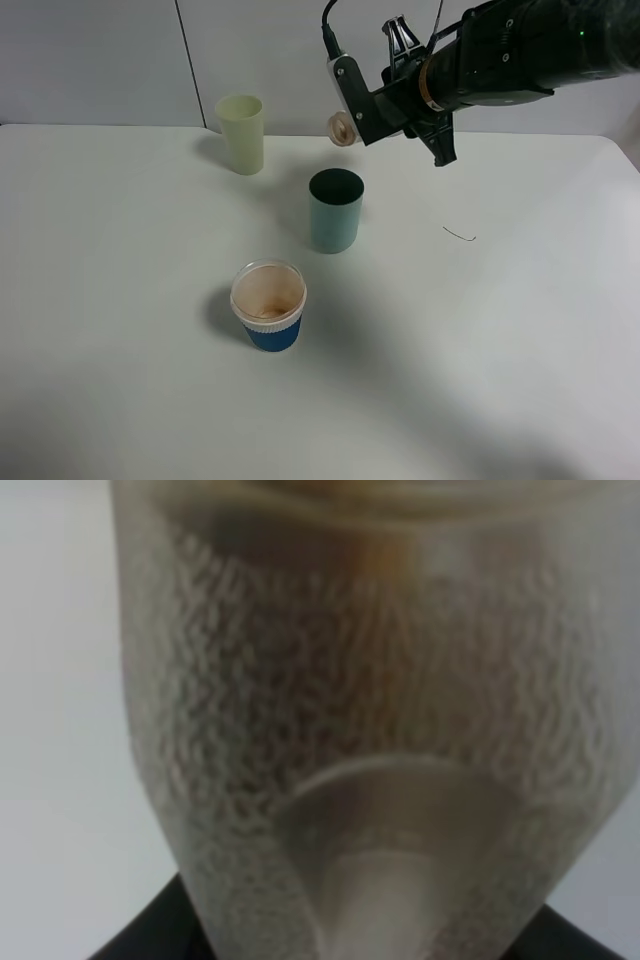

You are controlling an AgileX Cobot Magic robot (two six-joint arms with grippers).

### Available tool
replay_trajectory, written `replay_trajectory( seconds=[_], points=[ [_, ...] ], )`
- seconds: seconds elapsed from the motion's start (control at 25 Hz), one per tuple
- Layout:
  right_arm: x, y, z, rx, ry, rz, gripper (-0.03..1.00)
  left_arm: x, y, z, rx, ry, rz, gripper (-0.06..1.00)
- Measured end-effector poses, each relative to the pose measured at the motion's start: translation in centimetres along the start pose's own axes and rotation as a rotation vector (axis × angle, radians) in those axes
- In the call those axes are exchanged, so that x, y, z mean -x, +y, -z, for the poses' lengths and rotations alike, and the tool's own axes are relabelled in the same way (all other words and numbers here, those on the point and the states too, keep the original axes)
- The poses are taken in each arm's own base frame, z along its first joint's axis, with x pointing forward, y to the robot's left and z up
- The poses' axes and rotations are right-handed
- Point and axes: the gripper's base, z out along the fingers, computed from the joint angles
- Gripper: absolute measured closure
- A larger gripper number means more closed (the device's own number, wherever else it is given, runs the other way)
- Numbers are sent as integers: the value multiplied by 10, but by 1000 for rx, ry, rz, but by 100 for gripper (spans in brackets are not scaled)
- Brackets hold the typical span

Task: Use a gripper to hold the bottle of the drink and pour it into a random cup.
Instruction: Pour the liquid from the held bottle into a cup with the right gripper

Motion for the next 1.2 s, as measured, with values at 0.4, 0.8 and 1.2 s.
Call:
replay_trajectory(
  seconds=[0.4,0.8,1.2],
  points=[
    [0,0,0,-2,0,89,59,0,0,0,0,0,0,1],
    [1,-1,0,-12,-15,130,59,0,0,0,0,0,0,1],
    [1,-1,0,-17,-13,159,59,0,0,0,0,0,0,1]
  ],
)
